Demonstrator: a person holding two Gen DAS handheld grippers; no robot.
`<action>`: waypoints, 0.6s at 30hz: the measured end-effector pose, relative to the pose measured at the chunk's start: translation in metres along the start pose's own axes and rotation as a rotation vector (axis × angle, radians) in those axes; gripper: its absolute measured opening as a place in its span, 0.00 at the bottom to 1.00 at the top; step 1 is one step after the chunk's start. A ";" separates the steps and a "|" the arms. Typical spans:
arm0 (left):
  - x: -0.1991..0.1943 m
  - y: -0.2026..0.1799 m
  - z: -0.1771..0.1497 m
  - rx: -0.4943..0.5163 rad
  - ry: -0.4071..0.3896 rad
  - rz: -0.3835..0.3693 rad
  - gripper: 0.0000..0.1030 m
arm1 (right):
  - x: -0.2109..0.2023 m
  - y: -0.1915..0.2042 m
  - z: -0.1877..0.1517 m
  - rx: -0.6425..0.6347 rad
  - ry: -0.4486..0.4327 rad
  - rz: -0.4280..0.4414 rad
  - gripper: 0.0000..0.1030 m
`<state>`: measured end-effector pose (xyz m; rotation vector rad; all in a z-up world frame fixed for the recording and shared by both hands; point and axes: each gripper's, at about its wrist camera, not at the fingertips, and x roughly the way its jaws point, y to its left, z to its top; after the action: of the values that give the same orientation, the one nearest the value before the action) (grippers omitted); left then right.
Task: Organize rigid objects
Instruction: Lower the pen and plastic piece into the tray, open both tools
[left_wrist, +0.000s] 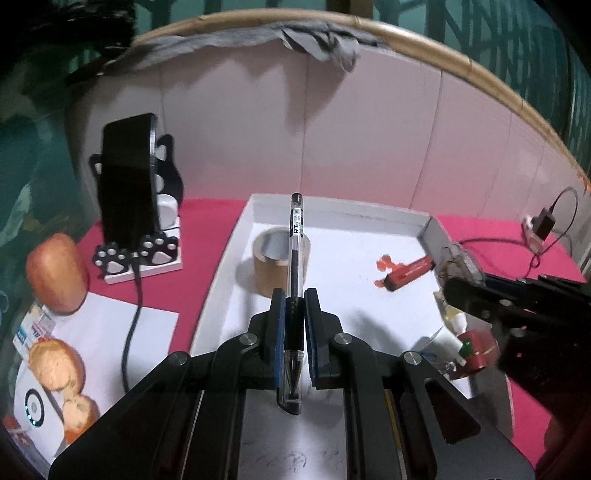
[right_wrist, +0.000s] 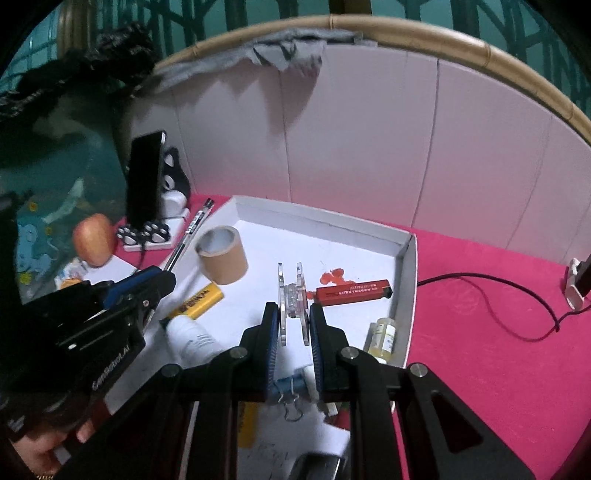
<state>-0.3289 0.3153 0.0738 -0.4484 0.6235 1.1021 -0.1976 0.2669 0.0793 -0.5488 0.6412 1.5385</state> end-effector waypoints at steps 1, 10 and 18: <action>0.003 -0.002 0.000 0.008 0.007 0.002 0.09 | 0.005 0.000 -0.001 0.000 0.009 -0.006 0.15; 0.012 -0.012 0.000 0.032 0.015 0.021 0.09 | 0.009 -0.002 -0.007 0.010 0.012 -0.009 0.16; -0.003 -0.006 0.000 0.014 -0.037 0.136 0.80 | -0.004 0.006 -0.015 -0.018 -0.025 -0.022 0.38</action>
<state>-0.3242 0.3112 0.0763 -0.3767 0.6356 1.2322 -0.2041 0.2533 0.0716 -0.5473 0.6006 1.5291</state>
